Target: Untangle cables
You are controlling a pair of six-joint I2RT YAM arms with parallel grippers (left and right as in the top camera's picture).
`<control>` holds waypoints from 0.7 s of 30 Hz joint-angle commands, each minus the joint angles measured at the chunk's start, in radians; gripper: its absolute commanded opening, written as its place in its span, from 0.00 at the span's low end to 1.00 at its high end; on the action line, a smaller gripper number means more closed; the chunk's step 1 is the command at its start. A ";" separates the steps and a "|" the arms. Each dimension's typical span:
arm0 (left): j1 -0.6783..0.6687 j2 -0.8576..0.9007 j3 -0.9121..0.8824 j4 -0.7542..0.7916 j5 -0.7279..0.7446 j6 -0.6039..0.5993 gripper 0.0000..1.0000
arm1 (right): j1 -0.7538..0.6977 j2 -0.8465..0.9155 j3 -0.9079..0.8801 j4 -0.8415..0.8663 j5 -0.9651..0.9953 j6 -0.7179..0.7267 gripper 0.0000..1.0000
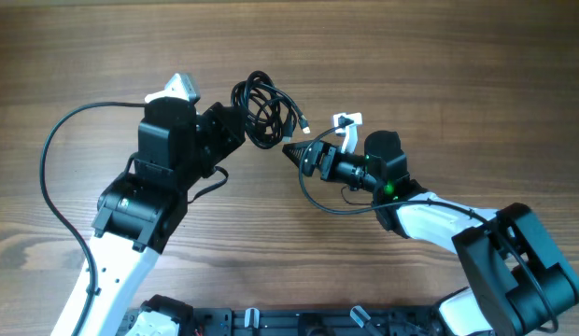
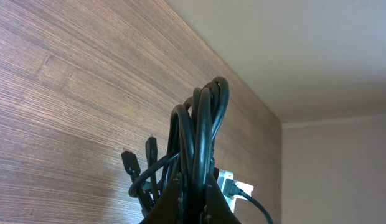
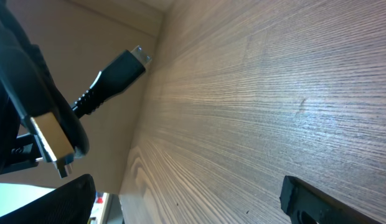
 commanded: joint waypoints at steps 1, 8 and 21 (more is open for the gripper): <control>0.004 -0.002 0.019 0.011 0.016 -0.009 0.04 | -0.003 -0.013 0.008 0.003 0.025 -0.018 0.97; 0.004 -0.002 0.019 -0.002 0.016 -0.008 0.04 | -0.003 -0.013 0.008 0.035 0.031 -0.011 0.97; 0.003 -0.002 0.019 -0.043 0.043 0.003 0.04 | -0.003 -0.013 0.008 0.088 0.045 0.008 0.97</control>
